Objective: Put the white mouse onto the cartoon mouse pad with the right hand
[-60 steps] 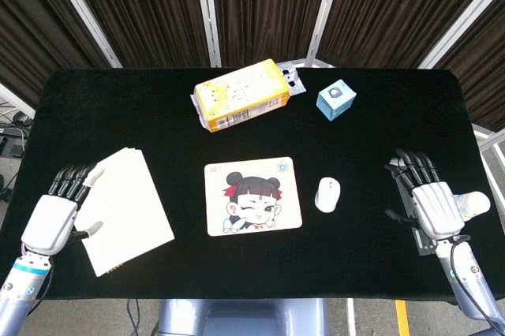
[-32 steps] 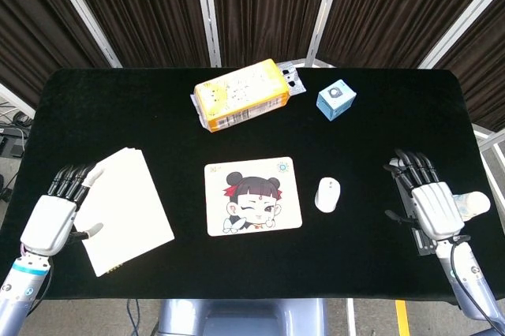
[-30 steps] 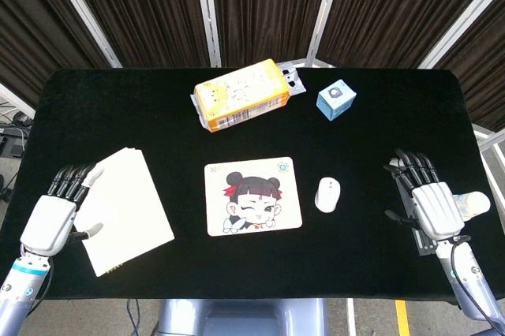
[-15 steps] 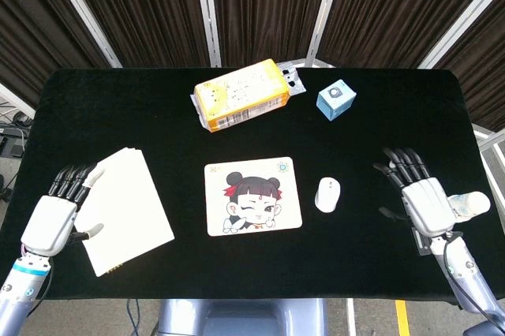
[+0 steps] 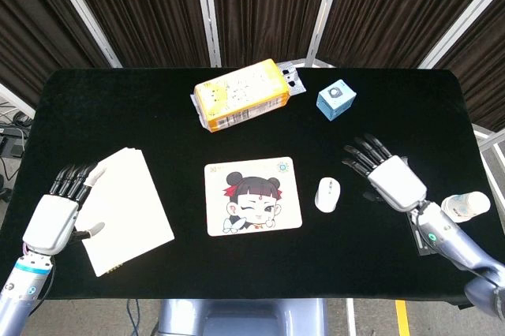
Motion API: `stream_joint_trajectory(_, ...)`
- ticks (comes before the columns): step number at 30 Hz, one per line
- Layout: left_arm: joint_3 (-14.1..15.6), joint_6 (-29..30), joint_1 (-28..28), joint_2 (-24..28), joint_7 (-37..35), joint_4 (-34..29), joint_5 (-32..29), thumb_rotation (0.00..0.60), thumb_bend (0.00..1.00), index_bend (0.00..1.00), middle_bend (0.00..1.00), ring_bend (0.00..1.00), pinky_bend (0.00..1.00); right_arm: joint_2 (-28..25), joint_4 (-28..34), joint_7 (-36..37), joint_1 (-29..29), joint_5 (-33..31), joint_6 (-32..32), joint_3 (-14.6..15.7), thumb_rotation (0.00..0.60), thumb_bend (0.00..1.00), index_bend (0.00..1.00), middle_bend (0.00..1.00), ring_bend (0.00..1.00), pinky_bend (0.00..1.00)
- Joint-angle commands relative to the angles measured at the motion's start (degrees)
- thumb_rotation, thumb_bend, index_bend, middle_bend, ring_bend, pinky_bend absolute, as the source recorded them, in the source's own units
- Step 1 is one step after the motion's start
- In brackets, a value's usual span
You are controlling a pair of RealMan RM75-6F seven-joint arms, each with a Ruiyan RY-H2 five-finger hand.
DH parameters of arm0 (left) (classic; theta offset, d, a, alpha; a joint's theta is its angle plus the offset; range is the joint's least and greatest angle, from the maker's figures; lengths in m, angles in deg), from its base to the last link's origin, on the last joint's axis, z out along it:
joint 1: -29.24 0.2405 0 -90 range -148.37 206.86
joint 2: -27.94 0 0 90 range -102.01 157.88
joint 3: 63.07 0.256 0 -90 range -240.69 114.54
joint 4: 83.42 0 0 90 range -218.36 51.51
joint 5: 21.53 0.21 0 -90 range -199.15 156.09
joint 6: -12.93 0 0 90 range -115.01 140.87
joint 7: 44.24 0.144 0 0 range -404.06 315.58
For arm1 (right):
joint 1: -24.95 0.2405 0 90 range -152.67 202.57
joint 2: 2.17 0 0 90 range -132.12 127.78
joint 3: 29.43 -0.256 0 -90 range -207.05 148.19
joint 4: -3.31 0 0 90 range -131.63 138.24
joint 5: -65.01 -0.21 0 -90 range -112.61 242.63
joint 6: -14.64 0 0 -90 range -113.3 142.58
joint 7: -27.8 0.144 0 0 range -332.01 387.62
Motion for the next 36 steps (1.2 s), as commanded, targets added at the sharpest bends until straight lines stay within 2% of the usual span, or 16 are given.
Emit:
stream_joint_trajectory(1,-0.14,0.06,0.03,-0.19,0.15,-0.01,-0.21,0.600,0.13,0.00,0.00,0.00,0.00,3.50,-5.46,3.94,3.67,2.13,1.65,1.41,0.600,0.06,0.23,0.13,0.00,0.01)
stream_joint_trajectory(10,-0.40,-1.23,-0.25,-0.25,0.39,-0.87,-1.71,0.600,0.13,0.00,0.00,0.00,0.00,11.69,-17.27,9.46,9.03,6.55,2.62,6.64,0.600,0.02,0.23,0.13,0.00,0.01)
stream_joint_trajectory(19,-0.59,-2.38,-0.69,0.02,0.43,-1.65,-2.61,0.600,0.13,0.00,0.00,0.00,0.00,17.10,-23.77,12.08,11.84,7.34,4.39,9.98,0.600,0.02,0.23,0.13,0.00,0.01)
stream_joint_trajectory(26,-0.68,-3.01,-0.96,0.18,0.17,-1.87,-3.06,0.600,0.13,0.00,0.00,0.00,0.00,19.27,-28.24,12.47,13.19,7.60,5.37,12.38,0.600,0.02,0.25,0.13,0.00,0.00)
stream_joint_trajectory(36,-0.59,-3.41,-1.03,0.61,-0.56,-2.30,-3.40,0.600,0.13,0.00,0.00,0.00,0.00,19.21,-31.41,11.79,13.99,7.02,6.05,14.53,0.600,0.02,0.26,0.13,0.00,0.00)
